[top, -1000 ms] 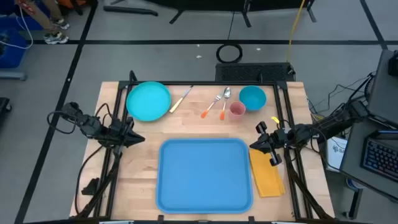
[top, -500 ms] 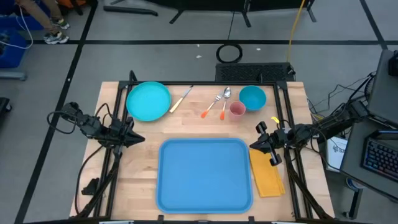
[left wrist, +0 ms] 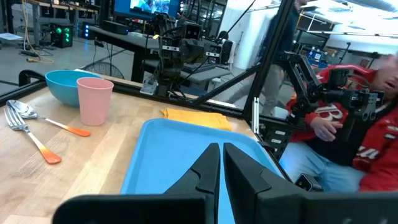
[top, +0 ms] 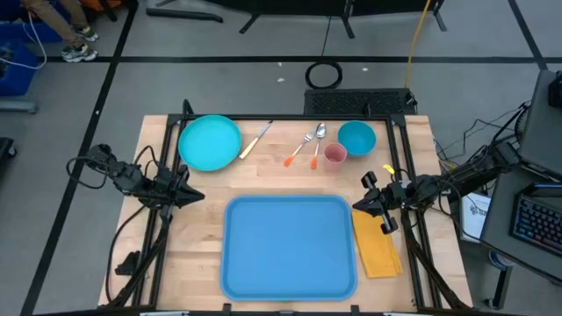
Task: Set up tray
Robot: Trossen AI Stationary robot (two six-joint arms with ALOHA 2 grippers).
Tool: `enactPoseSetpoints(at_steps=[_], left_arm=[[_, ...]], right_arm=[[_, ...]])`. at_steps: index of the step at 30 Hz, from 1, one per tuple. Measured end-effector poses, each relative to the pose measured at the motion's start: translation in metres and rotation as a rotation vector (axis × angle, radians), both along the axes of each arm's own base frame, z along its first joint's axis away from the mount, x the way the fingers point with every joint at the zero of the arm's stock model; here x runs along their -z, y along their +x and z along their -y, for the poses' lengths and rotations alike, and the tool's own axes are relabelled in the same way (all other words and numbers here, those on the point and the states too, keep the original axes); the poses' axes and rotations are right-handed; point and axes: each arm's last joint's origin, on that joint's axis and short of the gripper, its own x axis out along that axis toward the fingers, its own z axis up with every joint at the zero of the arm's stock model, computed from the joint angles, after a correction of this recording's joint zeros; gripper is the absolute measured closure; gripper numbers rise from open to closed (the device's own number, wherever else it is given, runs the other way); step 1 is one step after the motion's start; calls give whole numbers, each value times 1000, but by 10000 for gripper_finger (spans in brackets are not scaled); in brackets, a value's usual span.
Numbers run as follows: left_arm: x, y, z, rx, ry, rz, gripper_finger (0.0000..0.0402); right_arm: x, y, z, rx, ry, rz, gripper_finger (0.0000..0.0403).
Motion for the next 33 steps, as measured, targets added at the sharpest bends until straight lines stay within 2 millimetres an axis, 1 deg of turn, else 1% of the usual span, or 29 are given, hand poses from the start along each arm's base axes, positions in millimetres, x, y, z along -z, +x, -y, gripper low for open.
enactPoseSetpoints(at_steps=[27, 30, 33], left_arm=[[0, 0, 0, 0, 0, 0, 378], [0, 0, 0, 0, 0, 0, 378], [0, 0, 0, 0, 0, 0, 378]], right_arm=[[0, 0, 0, -1, 2, 0, 403], [0, 0, 0, -7, 20, -5, 403], [1, 1, 0, -25, 73, -25, 403]])
